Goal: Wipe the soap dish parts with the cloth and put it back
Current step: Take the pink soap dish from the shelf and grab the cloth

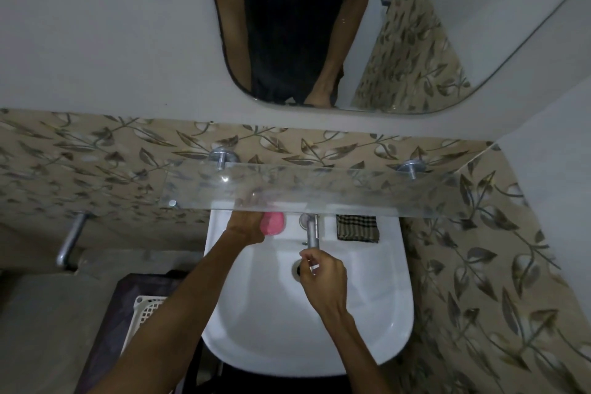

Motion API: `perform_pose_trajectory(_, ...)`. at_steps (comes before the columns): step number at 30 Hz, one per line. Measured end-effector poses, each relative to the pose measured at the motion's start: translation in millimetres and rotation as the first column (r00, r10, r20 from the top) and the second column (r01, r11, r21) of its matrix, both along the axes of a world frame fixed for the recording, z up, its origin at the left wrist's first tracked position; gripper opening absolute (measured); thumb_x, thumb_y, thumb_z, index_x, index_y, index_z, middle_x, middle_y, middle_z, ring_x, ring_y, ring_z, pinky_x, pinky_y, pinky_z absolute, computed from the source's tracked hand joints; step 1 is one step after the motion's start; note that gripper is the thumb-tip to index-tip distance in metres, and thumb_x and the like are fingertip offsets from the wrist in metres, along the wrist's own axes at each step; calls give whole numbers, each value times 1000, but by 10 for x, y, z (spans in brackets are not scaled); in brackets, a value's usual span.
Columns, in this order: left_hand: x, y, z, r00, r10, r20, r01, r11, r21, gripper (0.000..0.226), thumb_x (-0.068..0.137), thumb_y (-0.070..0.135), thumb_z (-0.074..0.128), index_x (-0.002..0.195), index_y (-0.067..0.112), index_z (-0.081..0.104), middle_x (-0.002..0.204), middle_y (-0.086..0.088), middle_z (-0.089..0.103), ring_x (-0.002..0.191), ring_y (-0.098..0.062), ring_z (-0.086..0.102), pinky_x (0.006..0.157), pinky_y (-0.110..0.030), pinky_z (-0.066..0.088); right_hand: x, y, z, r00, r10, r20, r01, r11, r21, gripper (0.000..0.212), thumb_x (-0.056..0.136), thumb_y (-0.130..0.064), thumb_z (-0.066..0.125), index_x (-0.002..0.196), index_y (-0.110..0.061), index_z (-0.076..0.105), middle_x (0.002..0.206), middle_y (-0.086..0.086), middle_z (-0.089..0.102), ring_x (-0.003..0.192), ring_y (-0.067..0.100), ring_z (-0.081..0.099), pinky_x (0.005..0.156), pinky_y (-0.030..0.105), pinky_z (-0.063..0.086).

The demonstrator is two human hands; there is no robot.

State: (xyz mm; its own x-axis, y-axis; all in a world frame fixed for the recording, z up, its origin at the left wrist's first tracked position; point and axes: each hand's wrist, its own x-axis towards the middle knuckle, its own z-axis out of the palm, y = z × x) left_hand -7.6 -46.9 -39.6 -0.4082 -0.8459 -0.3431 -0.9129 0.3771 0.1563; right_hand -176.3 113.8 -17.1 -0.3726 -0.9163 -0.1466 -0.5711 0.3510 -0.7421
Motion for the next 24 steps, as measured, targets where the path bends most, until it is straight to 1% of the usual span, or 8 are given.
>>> perform_pose_trajectory(5, 22, -6, -27, 999, -2, 39, -1, 997, 79, 67, 87, 23, 79, 145, 12, 48, 151, -12, 51, 142, -29, 46, 119, -35, 36, 80, -140, 9, 999, -2, 38, 2, 1000, 11, 16, 91, -11, 69, 96, -21, 81, 91, -3, 80, 76, 15, 75, 73, 24, 58)
perform_pose_trajectory(9, 34, -7, -59, 996, -13, 91, 7, 998, 69, 74, 85, 28, 83, 147, 16, 45, 154, -11, 47, 145, -30, 42, 123, -39, 29, 196, -232, -7, 1000, 9, 16, -9, 1000, 5, 15, 90, -11, 70, 94, -21, 81, 90, -7, 80, 72, 8, 69, 68, 7, 47)
perform_pose_trajectory(10, 37, -11, -64, 995, -18, 94, 12, 998, 65, 74, 85, 28, 83, 147, 17, 45, 155, -11, 47, 145, -30, 42, 123, -39, 27, 220, -250, -14, 1000, 11, 14, -11, 1000, 10, 15, 91, -12, 70, 93, -22, 81, 90, -7, 80, 72, 7, 68, 68, 7, 47)
perform_pose_trajectory(15, 75, -29, -60, 997, -33, 63, 29, 997, 70, 73, 91, 30, 78, 153, 19, 40, 160, -9, 43, 151, -28, 35, 129, -41, 13, 294, -319, -61, 999, 38, 17, -39, 998, 43, 15, 92, -14, 70, 98, -21, 82, 93, -5, 80, 79, 11, 72, 76, 23, 58)
perform_pose_trajectory(18, 103, -30, -16, 998, -52, 23, 52, 998, 23, 70, 93, 31, 73, 153, 21, 39, 159, -7, 42, 152, -27, 33, 129, -43, 8, 331, -352, -83, 999, 11, 31, -13, 998, 64, 16, 92, -14, 68, 98, -21, 81, 92, -4, 79, 75, 10, 71, 71, 17, 53)
perform_pose_trajectory(20, 122, -2, 17, 998, -54, -40, 54, 999, 2, 68, 91, 28, 72, 152, 20, 43, 157, -8, 45, 151, -28, 34, 129, -43, 9, 348, -382, -99, 998, -40, 43, 37, 996, 76, 18, 93, -16, 67, 102, -22, 81, 92, -4, 79, 71, 8, 67, 66, 9, 45)
perform_pose_trajectory(21, 133, 24, 38, 994, -46, -96, 45, 999, -12, 65, 88, 25, 73, 149, 18, 48, 154, -10, 49, 148, -31, 38, 128, -43, 11, 360, -398, -100, 996, -70, 56, 66, 995, 81, 19, 94, -17, 67, 107, -22, 79, 94, -3, 79, 70, 7, 66, 65, 9, 44)
perform_pose_trajectory(24, 168, 141, 117, 962, 1, -274, -14, 999, -46, 63, 77, 17, 79, 137, 12, 59, 139, -15, 60, 135, -36, 52, 124, -43, 20, 392, -452, -98, 980, -140, 143, 123, 985, 119, 26, 98, -27, 67, 124, -22, 71, 105, -4, 77, 80, 10, 70, 75, 23, 53)
